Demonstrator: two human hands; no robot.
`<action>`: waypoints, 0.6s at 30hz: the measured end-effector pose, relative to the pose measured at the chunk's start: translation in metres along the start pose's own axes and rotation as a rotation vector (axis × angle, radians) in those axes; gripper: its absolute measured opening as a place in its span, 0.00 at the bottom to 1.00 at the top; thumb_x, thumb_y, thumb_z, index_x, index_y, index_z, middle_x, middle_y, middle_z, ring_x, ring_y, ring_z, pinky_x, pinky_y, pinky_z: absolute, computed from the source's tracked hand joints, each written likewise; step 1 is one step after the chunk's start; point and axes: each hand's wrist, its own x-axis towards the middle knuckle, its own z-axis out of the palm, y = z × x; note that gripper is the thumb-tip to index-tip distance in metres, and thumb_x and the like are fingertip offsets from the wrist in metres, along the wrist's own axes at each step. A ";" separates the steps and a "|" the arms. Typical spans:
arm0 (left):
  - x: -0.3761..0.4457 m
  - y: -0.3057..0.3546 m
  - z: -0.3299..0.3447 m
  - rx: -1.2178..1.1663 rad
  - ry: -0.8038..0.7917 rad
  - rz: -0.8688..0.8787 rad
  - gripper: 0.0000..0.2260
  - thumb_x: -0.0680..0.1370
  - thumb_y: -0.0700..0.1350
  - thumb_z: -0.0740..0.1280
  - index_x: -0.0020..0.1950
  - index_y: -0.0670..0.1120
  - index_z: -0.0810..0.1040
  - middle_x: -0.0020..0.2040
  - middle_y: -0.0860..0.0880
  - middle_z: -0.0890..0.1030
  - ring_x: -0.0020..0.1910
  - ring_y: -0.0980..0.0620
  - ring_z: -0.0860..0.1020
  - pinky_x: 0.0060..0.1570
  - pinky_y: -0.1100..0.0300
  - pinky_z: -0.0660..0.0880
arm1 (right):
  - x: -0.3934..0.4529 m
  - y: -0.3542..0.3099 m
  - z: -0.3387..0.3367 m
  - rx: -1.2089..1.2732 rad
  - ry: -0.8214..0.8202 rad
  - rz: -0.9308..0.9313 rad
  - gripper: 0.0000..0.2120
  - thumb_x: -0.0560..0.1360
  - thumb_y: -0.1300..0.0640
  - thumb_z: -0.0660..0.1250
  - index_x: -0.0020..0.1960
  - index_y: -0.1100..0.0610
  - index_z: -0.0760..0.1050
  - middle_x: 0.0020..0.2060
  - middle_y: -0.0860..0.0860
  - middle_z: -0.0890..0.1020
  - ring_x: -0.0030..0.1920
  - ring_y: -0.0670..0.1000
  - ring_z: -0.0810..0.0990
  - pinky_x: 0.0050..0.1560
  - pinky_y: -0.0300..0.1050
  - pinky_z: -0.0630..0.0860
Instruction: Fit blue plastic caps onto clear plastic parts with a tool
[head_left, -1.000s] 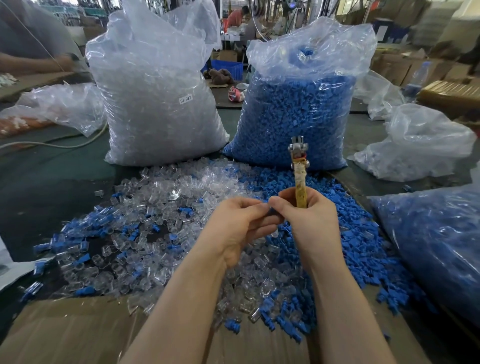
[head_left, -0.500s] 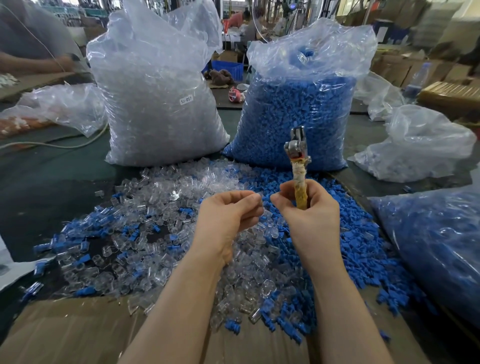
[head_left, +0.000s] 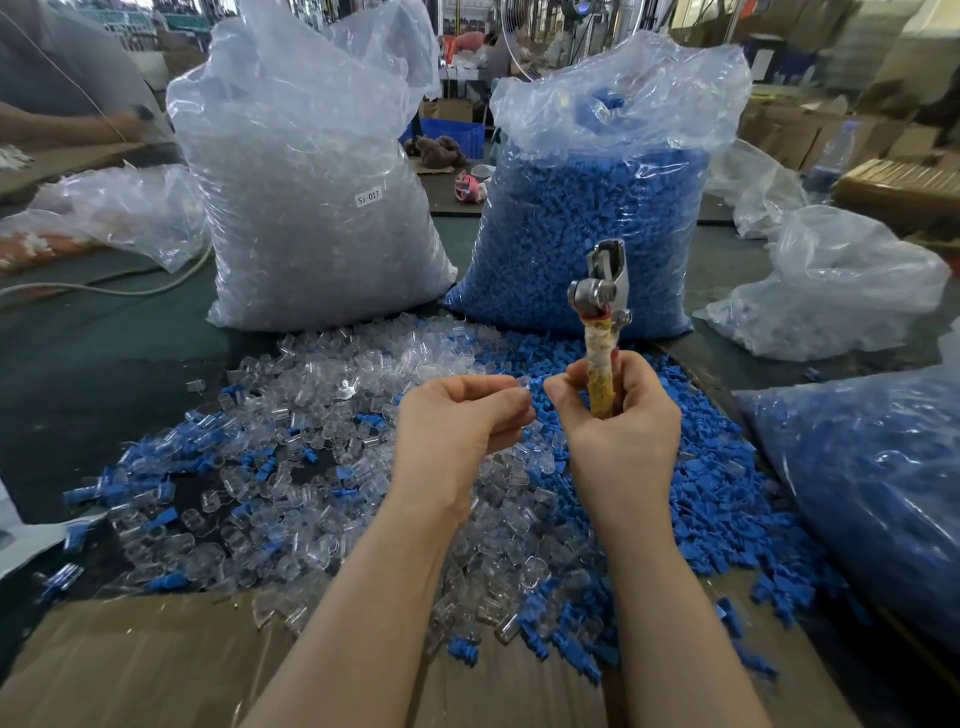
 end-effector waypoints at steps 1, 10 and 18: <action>0.000 0.000 0.001 0.008 -0.001 0.003 0.04 0.72 0.35 0.75 0.44 0.41 0.83 0.38 0.44 0.86 0.38 0.50 0.86 0.36 0.64 0.80 | 0.000 0.000 0.000 -0.005 0.002 -0.006 0.11 0.72 0.58 0.75 0.40 0.48 0.73 0.31 0.37 0.78 0.31 0.39 0.75 0.35 0.31 0.70; -0.002 0.001 0.003 0.019 -0.011 0.035 0.03 0.72 0.34 0.75 0.43 0.39 0.83 0.37 0.43 0.86 0.37 0.50 0.85 0.35 0.64 0.79 | -0.003 0.003 0.003 -0.084 0.004 -0.008 0.08 0.73 0.55 0.75 0.41 0.50 0.75 0.35 0.42 0.80 0.34 0.44 0.77 0.38 0.45 0.77; -0.002 0.001 0.003 0.185 0.069 0.127 0.05 0.72 0.35 0.75 0.41 0.44 0.84 0.35 0.47 0.86 0.35 0.54 0.84 0.37 0.65 0.80 | 0.001 0.003 0.002 -0.142 -0.107 0.053 0.06 0.73 0.56 0.74 0.43 0.50 0.77 0.35 0.44 0.81 0.37 0.46 0.79 0.43 0.54 0.79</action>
